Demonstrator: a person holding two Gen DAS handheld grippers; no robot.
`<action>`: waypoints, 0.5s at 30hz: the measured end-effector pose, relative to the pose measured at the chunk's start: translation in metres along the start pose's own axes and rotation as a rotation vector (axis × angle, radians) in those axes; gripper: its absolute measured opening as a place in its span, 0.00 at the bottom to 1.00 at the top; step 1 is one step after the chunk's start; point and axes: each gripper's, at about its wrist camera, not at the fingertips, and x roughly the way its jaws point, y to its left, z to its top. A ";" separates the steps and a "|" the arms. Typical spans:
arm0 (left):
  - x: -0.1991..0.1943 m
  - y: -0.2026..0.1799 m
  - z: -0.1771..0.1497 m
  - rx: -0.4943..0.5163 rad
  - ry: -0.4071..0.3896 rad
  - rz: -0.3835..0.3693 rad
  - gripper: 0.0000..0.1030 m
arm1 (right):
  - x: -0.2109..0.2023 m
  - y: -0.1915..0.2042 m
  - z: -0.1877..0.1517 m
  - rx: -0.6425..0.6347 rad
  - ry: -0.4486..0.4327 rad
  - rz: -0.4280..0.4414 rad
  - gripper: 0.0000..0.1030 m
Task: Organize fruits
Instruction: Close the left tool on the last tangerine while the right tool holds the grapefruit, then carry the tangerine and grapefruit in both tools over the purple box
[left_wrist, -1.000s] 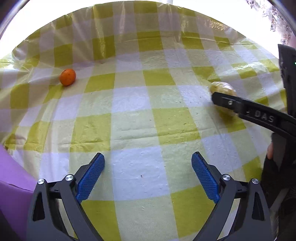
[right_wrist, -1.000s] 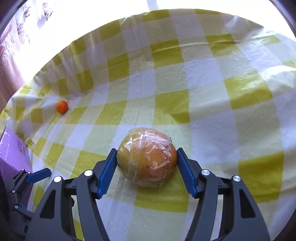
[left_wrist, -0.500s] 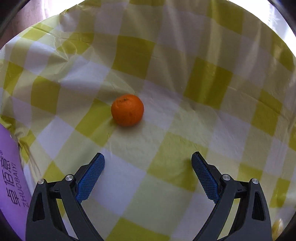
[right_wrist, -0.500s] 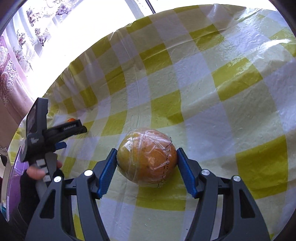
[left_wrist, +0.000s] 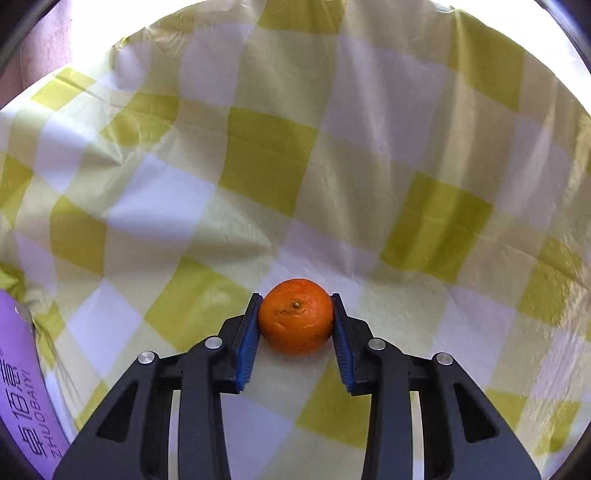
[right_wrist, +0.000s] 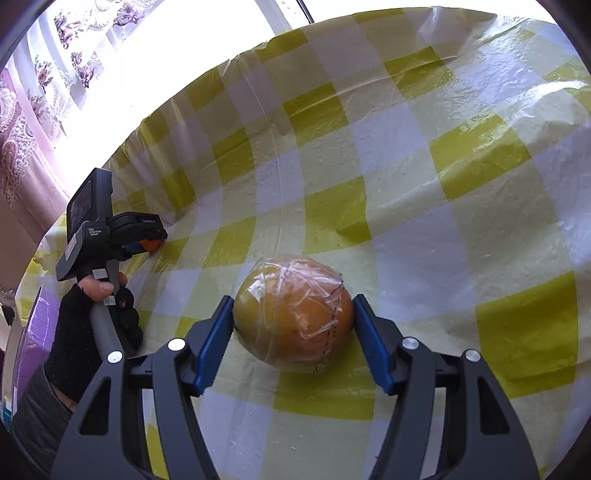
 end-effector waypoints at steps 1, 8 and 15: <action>-0.009 0.000 -0.011 0.002 -0.002 -0.037 0.33 | 0.000 0.000 0.000 0.001 -0.001 0.000 0.63; -0.081 0.019 -0.103 0.079 0.013 -0.294 0.33 | -0.001 -0.001 0.000 0.002 -0.006 0.006 0.63; -0.120 0.045 -0.161 0.157 0.010 -0.351 0.34 | -0.002 -0.001 -0.001 0.002 -0.007 0.010 0.63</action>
